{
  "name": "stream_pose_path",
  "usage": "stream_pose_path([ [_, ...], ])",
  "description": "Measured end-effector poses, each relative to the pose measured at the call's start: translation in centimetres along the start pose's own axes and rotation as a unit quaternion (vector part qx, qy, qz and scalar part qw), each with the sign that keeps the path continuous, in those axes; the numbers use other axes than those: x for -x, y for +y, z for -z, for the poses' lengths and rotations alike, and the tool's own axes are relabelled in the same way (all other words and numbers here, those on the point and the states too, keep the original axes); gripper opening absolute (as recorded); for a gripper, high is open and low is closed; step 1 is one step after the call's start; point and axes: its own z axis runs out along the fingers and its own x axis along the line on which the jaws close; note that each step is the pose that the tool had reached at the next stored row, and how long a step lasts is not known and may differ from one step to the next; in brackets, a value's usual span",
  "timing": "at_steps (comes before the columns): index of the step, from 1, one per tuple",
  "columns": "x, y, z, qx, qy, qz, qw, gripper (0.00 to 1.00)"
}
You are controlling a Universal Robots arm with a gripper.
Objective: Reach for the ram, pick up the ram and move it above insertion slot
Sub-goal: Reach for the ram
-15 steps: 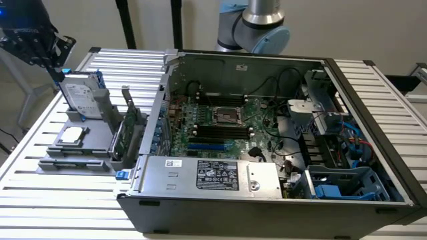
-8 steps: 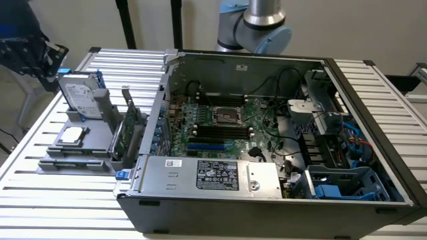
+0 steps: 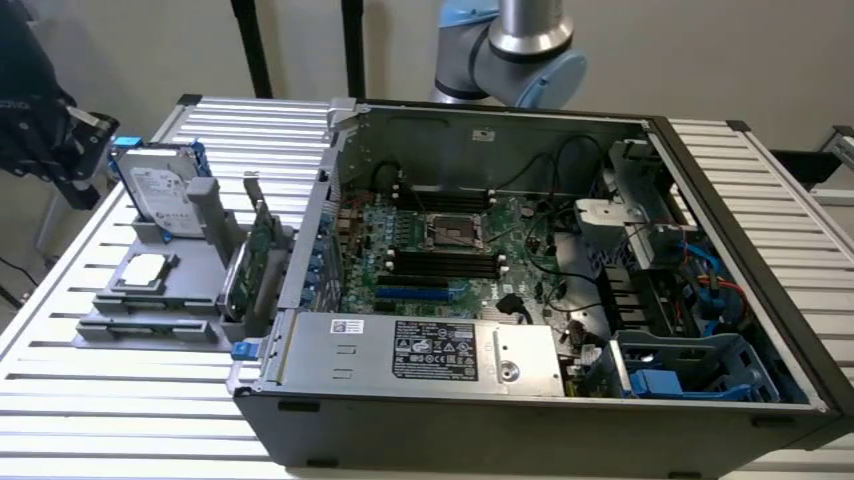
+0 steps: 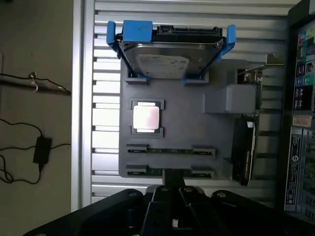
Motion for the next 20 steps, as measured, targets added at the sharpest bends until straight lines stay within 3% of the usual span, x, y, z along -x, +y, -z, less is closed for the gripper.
stream_pose_path([
  [4, 0.0, -1.44, 0.02, 0.0, 0.0, 0.0, 1.0, 0.11],
  [7, 0.2, -2.02, 0.05, 0.0, 0.0001, 0.001, 1.0, 0.11],
  [14, 0.7, -2.22, 0.05, 0.0001, 0.0008, 0.021, 0.9998, 0.11],
  [20, 0.8, -2.22, 0.05, 0.0001, 0.0029, 0.075, 0.9972, 0.11],
])
